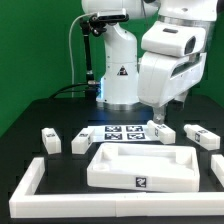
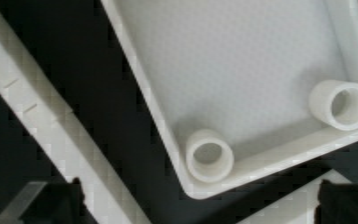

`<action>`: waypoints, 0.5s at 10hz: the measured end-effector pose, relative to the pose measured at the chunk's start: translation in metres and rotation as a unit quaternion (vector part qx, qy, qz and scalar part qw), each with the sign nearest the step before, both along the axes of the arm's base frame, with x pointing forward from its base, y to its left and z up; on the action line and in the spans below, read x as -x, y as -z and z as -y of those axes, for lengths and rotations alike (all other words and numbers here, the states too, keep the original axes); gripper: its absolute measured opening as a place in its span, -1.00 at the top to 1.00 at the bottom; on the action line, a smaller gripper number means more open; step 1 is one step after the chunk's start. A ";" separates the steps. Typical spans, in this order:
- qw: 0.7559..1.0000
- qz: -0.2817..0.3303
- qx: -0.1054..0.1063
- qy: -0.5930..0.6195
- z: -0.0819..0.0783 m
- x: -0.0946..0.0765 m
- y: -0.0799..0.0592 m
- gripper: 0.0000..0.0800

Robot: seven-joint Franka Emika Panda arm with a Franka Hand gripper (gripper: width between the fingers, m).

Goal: Assemble desk

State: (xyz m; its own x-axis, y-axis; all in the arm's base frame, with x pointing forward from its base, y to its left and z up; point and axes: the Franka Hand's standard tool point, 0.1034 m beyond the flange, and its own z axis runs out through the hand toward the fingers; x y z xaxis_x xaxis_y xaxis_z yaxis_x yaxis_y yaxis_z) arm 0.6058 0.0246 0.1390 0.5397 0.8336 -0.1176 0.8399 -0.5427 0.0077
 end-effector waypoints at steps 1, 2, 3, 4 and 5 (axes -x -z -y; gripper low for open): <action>1.000 -0.002 -0.005 -0.013 0.005 0.010 -0.001 -0.63; 0.999 0.018 -0.009 -0.033 0.009 0.012 -0.004 -0.63; 0.998 0.026 -0.010 -0.055 0.010 0.019 -0.004 -0.63; 0.998 0.022 -0.010 -0.059 0.010 0.020 -0.003 -0.63; 0.996 0.019 -0.011 -0.087 0.010 0.020 -0.002 -0.63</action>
Offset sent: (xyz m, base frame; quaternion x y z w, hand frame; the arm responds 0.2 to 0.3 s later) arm 0.0000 0.0000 0.0000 0.0000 0.0000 0.0000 1.0000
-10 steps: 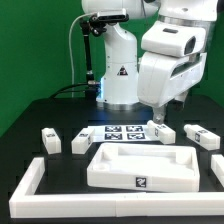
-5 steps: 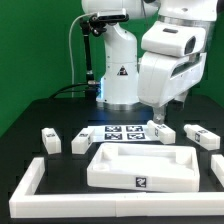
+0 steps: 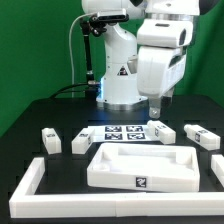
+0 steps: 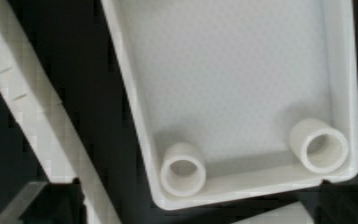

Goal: Assemble desk

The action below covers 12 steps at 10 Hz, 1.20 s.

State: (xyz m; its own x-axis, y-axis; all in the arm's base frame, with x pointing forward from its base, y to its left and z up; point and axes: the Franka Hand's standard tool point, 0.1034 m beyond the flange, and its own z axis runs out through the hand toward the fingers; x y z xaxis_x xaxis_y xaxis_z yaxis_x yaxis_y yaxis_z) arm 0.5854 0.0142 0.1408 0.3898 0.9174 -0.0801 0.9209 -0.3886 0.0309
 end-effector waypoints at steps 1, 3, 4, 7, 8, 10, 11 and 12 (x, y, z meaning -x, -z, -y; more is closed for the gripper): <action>1.000 -0.001 0.000 -0.014 0.000 0.000 0.000 -0.63; 0.999 0.010 -0.004 -0.040 -0.001 0.005 0.011 -0.63; 0.998 0.006 -0.005 -0.054 0.000 0.016 0.020 -0.63; 0.998 -0.002 -0.013 -0.055 0.006 0.041 0.054 -0.63; 0.998 -0.007 -0.015 -0.053 0.006 0.040 0.064 -0.63; 0.999 -0.004 -0.022 -0.048 -0.004 0.044 0.086 -0.63; 0.999 -0.007 -0.022 -0.049 -0.004 0.050 0.089 -0.63; 0.999 -0.007 -0.022 -0.048 -0.004 0.049 0.088 -0.63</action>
Offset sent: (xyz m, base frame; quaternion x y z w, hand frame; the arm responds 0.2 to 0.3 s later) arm -0.0326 -0.0035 -0.0241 -0.0349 0.0041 -0.1188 0.9923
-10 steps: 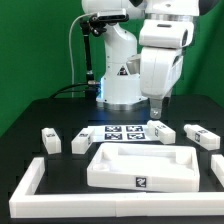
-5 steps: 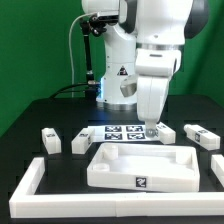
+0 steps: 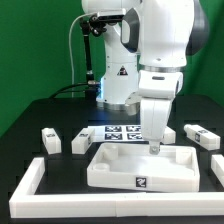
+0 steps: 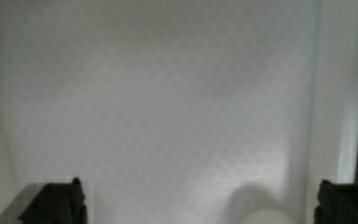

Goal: Assemble desk

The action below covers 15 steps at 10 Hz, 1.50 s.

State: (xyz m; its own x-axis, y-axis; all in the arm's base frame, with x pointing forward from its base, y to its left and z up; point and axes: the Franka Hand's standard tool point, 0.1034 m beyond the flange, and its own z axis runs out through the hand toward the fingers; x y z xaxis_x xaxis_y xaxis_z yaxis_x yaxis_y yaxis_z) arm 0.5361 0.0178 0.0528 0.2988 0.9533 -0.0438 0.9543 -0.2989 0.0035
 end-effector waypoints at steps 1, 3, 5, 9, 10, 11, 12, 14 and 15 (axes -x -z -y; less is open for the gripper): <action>1.000 0.000 0.000 0.000 0.000 0.000 0.001 -0.63; 1.000 0.002 0.001 -0.002 -0.001 -0.001 0.000 -0.63; 1.000 0.013 0.000 -0.017 -0.013 0.012 -0.006 -0.63; 1.000 0.011 -0.010 -0.022 -0.016 0.047 0.019 -0.63; 1.000 0.015 -0.015 -0.021 -0.013 0.048 0.031 -0.63; 1.000 0.016 -0.017 -0.019 -0.009 0.049 0.037 -0.63; 0.999 0.025 -0.019 -0.027 -0.001 0.045 0.040 -0.63; 0.999 0.034 -0.023 -0.021 0.004 0.042 0.042 -0.63; 0.999 0.034 -0.023 -0.021 0.004 0.043 0.042 -0.32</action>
Offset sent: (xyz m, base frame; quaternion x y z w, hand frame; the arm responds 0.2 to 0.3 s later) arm 0.0035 0.0149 0.0225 -0.0969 -0.0183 -0.0415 0.9943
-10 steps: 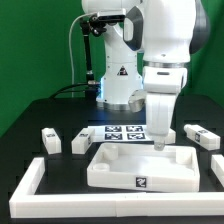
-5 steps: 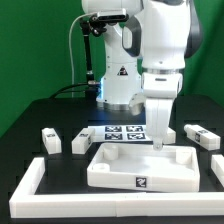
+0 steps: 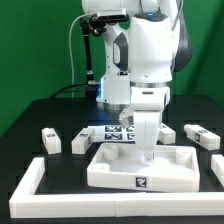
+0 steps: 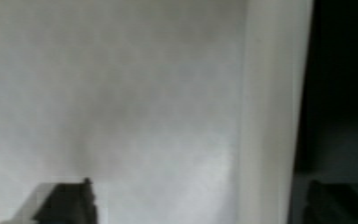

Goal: Assemble desk

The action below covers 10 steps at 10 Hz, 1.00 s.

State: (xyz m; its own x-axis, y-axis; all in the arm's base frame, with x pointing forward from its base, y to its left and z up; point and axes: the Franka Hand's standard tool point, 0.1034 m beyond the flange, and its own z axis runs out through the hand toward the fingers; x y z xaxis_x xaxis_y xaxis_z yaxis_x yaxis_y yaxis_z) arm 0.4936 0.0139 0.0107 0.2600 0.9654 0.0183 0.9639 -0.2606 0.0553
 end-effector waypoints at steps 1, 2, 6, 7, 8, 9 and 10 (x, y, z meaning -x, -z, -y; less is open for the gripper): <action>1.000 0.000 0.000 0.000 0.000 0.000 0.000 0.02; 1.000 0.000 0.000 0.000 0.000 0.000 0.000 0.02; 1.000 0.000 0.000 0.000 0.000 0.000 0.000 0.86; 1.000 0.000 0.000 0.000 0.000 0.000 0.000 0.86; 1.000 0.000 0.000 0.000 0.000 0.000 0.000 0.86; 1.000 0.000 0.000 0.000 0.000 0.000 0.000 0.86; 1.000 0.000 0.000 0.000 0.000 0.000 0.000 0.86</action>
Offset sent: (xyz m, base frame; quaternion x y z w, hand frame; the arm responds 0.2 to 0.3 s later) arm 0.0000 0.0000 0.0000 0.0000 0.0000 0.0000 1.0000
